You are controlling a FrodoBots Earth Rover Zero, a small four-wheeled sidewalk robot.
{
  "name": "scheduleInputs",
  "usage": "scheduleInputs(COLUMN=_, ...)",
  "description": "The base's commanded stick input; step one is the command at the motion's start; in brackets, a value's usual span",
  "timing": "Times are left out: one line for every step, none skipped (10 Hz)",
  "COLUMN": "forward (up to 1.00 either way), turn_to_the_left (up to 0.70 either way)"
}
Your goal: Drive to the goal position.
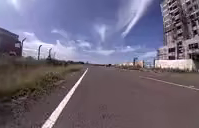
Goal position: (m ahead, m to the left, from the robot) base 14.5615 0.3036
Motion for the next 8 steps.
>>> scheduleInputs(forward=1.00, turn_to_the_left=0.00)
scheduleInputs(forward=1.00, turn_to_the_left=0.00)
scheduleInputs(forward=1.00, turn_to_the_left=0.00)
scheduleInputs(forward=1.00, turn_to_the_left=0.00)
scheduleInputs(forward=1.00, turn_to_the_left=0.00)
scheduleInputs(forward=1.00, turn_to_the_left=0.00)
scheduleInputs(forward=1.00, turn_to_the_left=0.00)
scheduleInputs(forward=1.00, turn_to_the_left=0.00)
